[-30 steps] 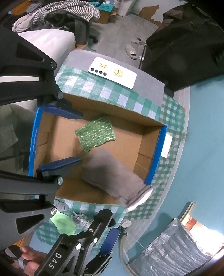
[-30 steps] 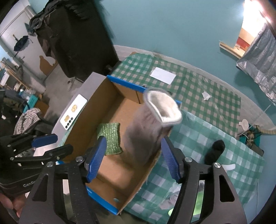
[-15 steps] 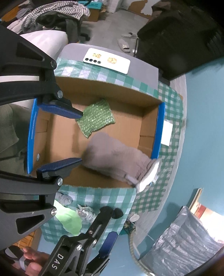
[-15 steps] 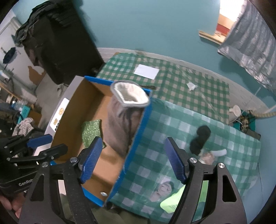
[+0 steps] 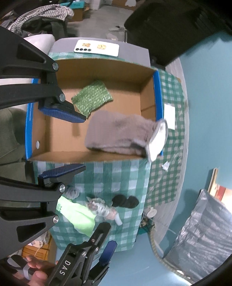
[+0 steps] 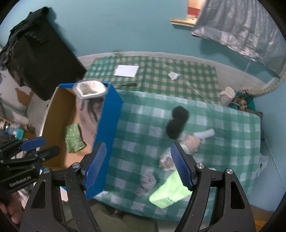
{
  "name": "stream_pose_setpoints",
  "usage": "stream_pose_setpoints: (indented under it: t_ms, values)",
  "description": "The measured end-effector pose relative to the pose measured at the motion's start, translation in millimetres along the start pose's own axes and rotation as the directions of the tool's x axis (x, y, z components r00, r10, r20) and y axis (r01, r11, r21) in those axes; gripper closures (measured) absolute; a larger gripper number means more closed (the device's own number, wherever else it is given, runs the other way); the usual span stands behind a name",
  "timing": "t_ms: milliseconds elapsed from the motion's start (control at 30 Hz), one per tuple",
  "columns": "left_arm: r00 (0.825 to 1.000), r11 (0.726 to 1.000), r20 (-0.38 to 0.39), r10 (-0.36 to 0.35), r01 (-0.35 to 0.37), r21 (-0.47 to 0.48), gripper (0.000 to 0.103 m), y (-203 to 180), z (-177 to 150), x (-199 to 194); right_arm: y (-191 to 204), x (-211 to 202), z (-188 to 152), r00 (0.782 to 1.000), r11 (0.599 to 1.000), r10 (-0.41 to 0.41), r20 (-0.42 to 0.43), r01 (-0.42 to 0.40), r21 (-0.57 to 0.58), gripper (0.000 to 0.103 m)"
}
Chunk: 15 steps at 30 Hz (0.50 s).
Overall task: Organize soft objects
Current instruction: 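Withdraw both tools from the box back over the table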
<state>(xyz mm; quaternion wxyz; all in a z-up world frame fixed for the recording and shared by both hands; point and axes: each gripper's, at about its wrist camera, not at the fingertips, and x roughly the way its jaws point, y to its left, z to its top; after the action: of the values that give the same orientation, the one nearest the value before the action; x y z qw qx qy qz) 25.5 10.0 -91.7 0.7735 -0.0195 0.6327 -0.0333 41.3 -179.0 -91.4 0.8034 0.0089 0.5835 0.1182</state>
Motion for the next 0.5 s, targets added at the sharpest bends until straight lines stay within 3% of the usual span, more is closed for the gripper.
stream_pose_setpoints:
  t_ms: [500]
  values:
    - [0.999, 0.990, -0.041, -0.024, 0.029, 0.140, 0.055, -62, -5, 15, -81, -7, -43, 0.996, 0.984, -0.083, -0.030, 0.087, 0.158, 0.028]
